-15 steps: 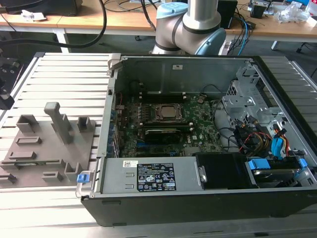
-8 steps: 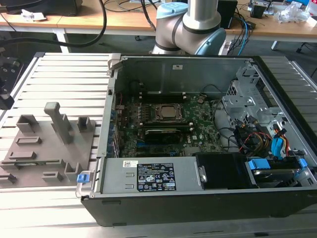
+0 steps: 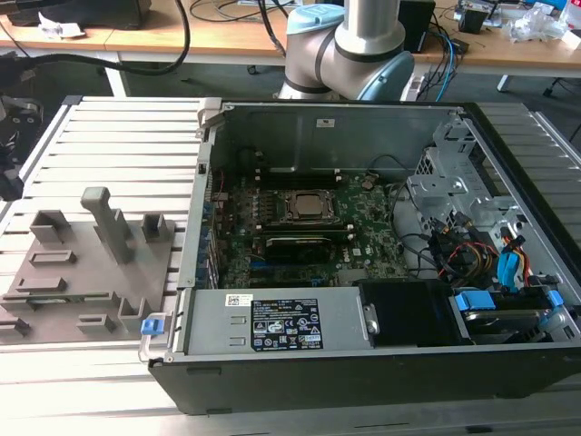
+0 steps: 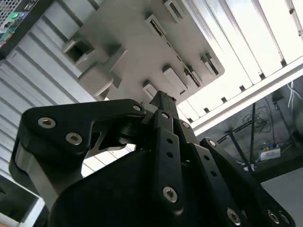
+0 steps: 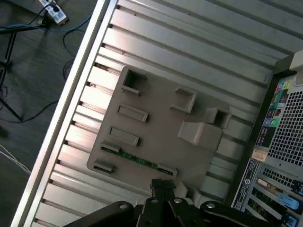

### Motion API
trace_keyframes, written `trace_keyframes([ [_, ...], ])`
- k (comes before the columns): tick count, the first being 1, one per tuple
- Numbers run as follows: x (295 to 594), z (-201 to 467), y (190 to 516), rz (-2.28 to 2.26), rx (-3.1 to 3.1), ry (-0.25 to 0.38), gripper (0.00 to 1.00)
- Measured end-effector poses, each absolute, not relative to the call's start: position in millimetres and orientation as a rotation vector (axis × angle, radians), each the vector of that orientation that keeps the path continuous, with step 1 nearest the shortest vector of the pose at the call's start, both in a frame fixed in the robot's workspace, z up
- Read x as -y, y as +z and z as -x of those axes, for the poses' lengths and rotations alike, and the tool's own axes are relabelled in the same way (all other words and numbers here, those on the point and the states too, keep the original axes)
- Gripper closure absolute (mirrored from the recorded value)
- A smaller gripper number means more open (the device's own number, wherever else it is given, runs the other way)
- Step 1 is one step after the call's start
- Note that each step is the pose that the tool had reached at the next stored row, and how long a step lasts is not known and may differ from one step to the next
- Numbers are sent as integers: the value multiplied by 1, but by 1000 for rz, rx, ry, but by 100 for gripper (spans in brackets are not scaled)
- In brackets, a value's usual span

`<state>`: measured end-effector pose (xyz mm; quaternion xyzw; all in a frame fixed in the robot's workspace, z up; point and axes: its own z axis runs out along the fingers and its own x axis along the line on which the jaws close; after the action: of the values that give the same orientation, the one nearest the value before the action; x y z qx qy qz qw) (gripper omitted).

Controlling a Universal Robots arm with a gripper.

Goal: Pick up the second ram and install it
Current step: 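Pick up the second ram and move it above second insertion slot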

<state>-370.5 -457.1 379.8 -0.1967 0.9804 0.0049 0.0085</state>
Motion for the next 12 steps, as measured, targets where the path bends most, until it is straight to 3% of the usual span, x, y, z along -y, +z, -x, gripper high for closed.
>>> trace_keyframes([
  [12,457,371,380,1276,-2855,21,89],
])
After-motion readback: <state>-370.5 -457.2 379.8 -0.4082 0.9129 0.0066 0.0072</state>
